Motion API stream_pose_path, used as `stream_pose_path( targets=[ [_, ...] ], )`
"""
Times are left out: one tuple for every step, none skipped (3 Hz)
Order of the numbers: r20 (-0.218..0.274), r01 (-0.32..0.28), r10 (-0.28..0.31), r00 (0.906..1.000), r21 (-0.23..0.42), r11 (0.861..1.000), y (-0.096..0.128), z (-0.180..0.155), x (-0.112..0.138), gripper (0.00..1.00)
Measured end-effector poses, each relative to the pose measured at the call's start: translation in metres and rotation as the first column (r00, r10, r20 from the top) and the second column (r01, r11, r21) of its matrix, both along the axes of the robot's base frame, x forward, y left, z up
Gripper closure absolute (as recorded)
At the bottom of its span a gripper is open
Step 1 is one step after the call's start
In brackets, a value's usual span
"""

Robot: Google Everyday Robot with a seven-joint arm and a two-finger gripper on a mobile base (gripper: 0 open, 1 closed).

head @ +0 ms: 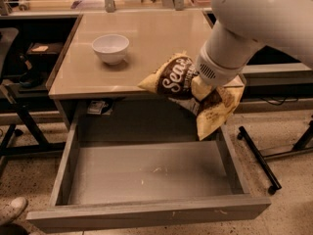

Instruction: Pick brown chip bag from top drawer and place on counter

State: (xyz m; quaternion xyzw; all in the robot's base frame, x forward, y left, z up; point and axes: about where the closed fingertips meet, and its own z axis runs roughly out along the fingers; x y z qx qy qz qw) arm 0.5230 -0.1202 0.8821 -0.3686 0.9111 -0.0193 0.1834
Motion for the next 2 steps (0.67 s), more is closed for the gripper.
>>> stream_pose_path(
  targets=[
    [0.015, 0.001, -0.001, 0.9999, -0.004, 1.0, -0.001, 0.0071, 0.0024, 1.0],
    [0.01, 0.004, -0.004, 0.9999, 0.017, 1.0, -0.0001, 0.0071, 0.0105, 1.0]
  ],
)
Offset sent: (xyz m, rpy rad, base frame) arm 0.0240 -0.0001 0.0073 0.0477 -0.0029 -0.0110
